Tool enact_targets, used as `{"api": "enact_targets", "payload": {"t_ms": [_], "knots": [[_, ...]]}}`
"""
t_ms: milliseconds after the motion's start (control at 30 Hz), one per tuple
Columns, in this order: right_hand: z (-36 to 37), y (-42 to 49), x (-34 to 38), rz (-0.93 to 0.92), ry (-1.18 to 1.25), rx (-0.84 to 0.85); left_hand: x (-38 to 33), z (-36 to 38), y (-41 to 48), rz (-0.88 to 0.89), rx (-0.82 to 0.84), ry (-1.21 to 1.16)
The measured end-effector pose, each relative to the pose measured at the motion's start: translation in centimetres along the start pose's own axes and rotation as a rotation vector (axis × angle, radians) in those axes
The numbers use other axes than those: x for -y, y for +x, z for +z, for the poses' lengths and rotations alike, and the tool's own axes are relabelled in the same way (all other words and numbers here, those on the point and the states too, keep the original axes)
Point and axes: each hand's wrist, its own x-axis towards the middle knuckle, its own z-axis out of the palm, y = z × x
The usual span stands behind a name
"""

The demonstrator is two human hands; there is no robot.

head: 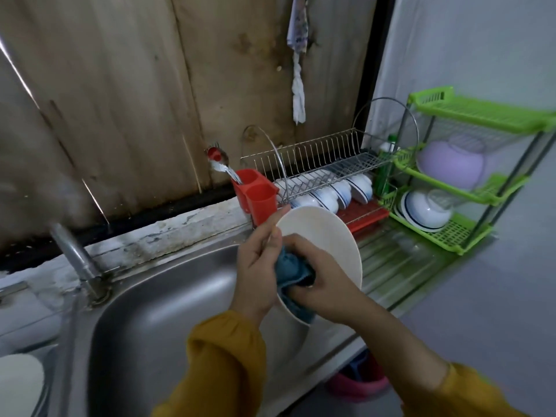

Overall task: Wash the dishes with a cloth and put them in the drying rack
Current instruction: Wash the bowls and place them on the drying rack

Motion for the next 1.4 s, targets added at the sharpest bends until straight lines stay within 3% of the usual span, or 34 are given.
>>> {"api": "enact_targets", "payload": {"t_ms": [100,167,200,267,300,367,467,600,733,867,967,1033,1167,1400], "knots": [[-3.7,-1.4,-0.1,0.008,-0.214,0.309,0.0,0.2,1.2,-0.045,-0.001,0.003],[-6.2,-1.7,-0.7,-0.011,-0.586,0.427,0.5,1.2,1.6,-0.062,-0.004,-0.037],[-7.1,-1.7,-1.0,-0.064,-0.818,0.410,0.8,1.8,1.7,-0.074,-0.013,-0.054],[-9.2,-1.8,-2.0,-0.192,-1.070,0.173,1.8,2.9,2.2,-0.158,-0.067,-0.059],[-10.4,-2.0,-2.3,-0.197,-1.009,0.030,2.4,3.5,2.6,-0.224,-0.101,-0.067],[-12.9,-2.3,-2.7,-0.170,-0.664,-0.233,3.5,4.8,3.4,-0.360,-0.167,-0.120],[-16.4,-2.4,-2.7,-0.064,-0.272,-0.437,4.3,7.1,4.0,-0.592,-0.200,-0.217],[-19.9,-2.9,-3.5,-0.095,-0.356,-0.640,4.6,10.2,5.3,-0.908,-0.130,-0.361],[-22.9,-3.3,-4.6,-0.126,-0.496,-0.670,4.1,13.7,7.6,-1.039,-0.079,-0.396],[-25.8,-4.0,-5.5,-0.052,-0.531,-0.436,4.1,16.9,9.9,-1.056,0.000,-0.415],[-28.8,-4.7,-6.4,0.068,-0.495,-0.210,5.0,18.7,11.7,-1.029,0.086,-0.387],[-30.3,-4.9,-7.1,0.116,-0.527,-0.202,5.4,19.9,12.5,-0.978,0.197,-0.390],[-33.2,-4.4,-7.1,-0.002,-0.559,-0.548,4.4,23.3,13.3,-0.732,0.392,-0.228],[-38.9,-2.2,-3.2,-0.025,-0.477,-0.811,2.8,28.3,16.5,-0.084,0.514,0.201]]}}
